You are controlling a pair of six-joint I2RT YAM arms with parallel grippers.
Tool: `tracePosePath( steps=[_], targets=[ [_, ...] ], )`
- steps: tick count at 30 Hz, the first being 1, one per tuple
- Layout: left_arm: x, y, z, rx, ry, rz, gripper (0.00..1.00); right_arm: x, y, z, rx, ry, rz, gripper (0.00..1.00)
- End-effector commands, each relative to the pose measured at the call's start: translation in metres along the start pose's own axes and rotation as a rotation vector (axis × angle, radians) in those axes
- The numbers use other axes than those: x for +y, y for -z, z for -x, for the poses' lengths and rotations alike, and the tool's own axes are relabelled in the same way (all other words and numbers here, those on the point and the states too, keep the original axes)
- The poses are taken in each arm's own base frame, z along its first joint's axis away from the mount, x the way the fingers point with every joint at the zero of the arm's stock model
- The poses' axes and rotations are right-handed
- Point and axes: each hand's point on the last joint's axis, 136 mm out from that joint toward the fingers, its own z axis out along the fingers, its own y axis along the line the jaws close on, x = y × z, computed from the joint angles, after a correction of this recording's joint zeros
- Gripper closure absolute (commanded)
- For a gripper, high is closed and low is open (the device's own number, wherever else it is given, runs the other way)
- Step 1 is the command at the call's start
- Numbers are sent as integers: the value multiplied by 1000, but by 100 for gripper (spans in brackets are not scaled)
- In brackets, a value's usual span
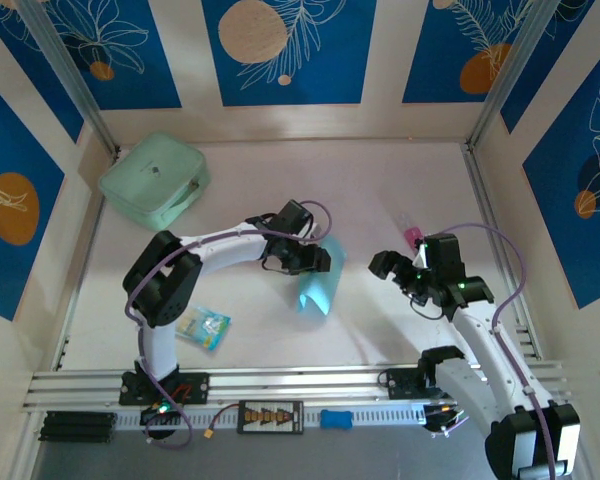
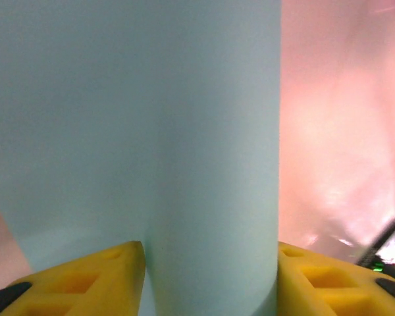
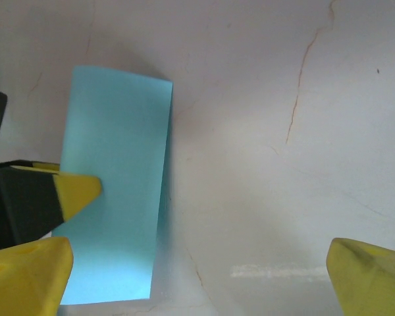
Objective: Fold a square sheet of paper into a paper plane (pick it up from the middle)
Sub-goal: First fold the square sheet of paper in half at the center of the table.
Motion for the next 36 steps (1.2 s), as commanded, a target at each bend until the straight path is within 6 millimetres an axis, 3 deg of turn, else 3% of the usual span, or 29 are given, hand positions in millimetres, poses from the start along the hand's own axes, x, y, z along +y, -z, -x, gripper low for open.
tracePosePath(
  steps=[1,8,13,16,18,21,26,30,32,34,36],
  targets=[
    [-47,15,11,-32,3,-187,50,14,9,-1,34,-26,51,1],
    [-66,28,20,-117,79,-372,51,42,12,1,60,-34,206,1],
    [-52,17,16,-134,166,-438,51,69,10,-1,62,9,402,2],
    [-28,4,7,-136,203,-382,51,75,6,-2,60,32,453,5],
    [-14,-2,1,-146,221,-353,51,72,1,-2,51,31,430,8],
    [2,-8,-7,-152,228,-311,51,52,-10,0,11,-31,325,11],
    [17,-14,-12,-161,232,-261,51,37,-22,-5,18,-76,247,12],
    [28,-16,-15,-165,220,-211,48,-6,-27,-4,-4,-224,-26,17],
    [30,-14,-18,-157,185,-186,44,3,-27,-7,30,-186,15,19],
    [33,-12,-20,-145,145,-142,42,29,-29,-9,53,-136,169,23],
    [36,-9,-22,-142,114,-110,40,41,-30,-12,61,-126,247,28]
  ],
)
